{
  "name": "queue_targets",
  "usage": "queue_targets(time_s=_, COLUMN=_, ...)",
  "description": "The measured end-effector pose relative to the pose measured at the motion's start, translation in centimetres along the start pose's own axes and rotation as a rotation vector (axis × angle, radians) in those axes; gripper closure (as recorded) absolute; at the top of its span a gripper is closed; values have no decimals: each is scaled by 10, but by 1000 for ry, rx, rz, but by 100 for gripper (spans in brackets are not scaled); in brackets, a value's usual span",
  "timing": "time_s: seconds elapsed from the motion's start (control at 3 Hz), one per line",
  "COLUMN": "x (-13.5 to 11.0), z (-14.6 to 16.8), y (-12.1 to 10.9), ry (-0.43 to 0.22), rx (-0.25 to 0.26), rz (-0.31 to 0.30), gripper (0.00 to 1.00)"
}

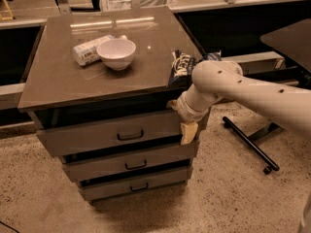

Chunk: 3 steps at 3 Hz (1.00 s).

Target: Open top drawer

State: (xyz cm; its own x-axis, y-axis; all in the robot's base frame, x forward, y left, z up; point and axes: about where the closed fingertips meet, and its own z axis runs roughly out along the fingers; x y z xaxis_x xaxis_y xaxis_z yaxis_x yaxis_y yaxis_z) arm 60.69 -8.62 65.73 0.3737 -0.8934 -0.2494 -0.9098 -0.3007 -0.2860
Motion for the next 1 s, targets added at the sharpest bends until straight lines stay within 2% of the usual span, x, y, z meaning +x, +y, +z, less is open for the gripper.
queue_targets(time_s=0.33, x=-3, z=-2, y=-3, ry=16, rx=8, rz=19, gripper=27)
queue_targets(time_s=0.67, x=-16, z=-16, y=6, ry=31, rx=-1, rz=0, gripper=30)
queue_targets(time_s=1.0, x=-20, z=-21, y=29, ry=47, rx=-75, rz=-11, gripper=34)
